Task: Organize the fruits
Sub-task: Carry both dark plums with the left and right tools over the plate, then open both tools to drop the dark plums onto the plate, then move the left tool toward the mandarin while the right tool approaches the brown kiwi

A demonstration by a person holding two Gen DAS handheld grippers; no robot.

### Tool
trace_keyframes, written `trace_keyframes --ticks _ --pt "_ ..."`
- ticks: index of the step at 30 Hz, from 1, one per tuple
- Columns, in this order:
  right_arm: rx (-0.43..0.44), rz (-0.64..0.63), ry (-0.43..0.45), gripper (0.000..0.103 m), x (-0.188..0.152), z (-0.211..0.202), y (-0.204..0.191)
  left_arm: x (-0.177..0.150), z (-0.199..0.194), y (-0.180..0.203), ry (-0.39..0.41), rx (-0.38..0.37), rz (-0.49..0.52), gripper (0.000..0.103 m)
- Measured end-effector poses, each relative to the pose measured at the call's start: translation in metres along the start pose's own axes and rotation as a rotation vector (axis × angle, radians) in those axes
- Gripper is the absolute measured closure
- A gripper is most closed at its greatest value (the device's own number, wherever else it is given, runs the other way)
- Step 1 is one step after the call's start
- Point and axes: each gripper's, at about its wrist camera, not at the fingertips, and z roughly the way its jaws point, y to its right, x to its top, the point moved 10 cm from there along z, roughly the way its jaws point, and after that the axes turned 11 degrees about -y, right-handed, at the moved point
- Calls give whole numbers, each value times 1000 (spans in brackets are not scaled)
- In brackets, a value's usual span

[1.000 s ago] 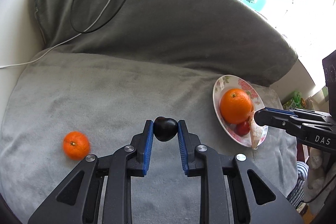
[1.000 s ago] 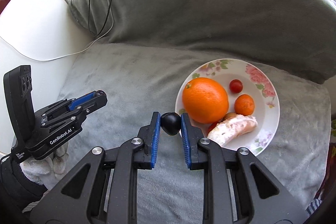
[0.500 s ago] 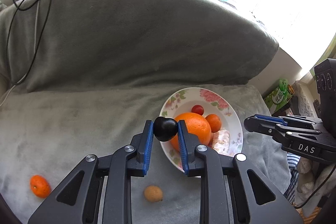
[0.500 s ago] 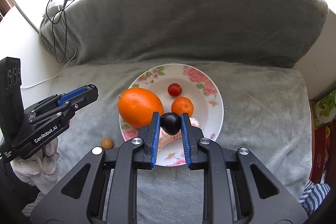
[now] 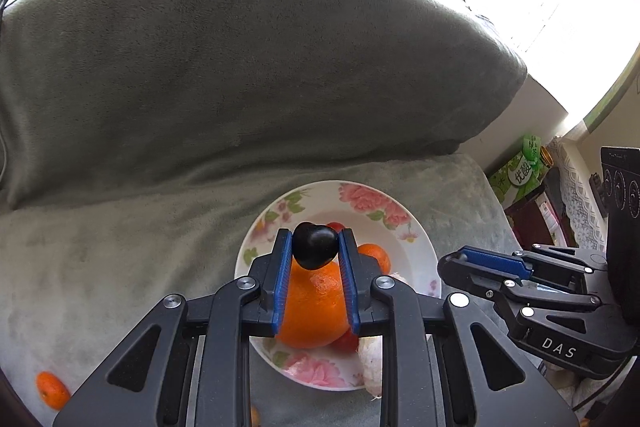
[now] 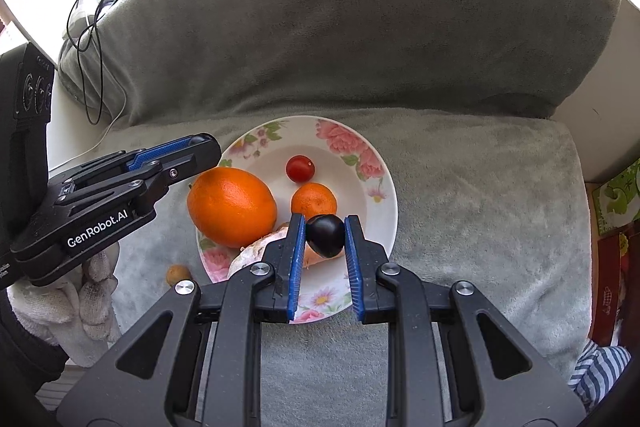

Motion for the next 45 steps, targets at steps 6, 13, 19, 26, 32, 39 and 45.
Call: trace_keyframes --ticks 6,13,19,26,32,39,45 --pt "8 0 -14 82 0 8 0 3 5 2 -20 -1 6 81" --pt "10 -6 -18 82 0 11 0 4 11 8 -34 -7 22 71" --pt "0 -5 -7 54 -3 8 1 6 9 12 -25 -7 32 53" --pt "-8 -12 -5 39 -9 4 0 5 5 9 -21 -10 12 38" --pt "-14 -11 -7 39 -15 3 -2 2 0 6 -21 15 3 33" --pt "-26 1 -8 39 -20 -2 -2 -1 -10 3 -5 30 -3 33" --pt "-25 -7 13 21 -24 -6 -7 -5 -20 0 18 49 0 33"
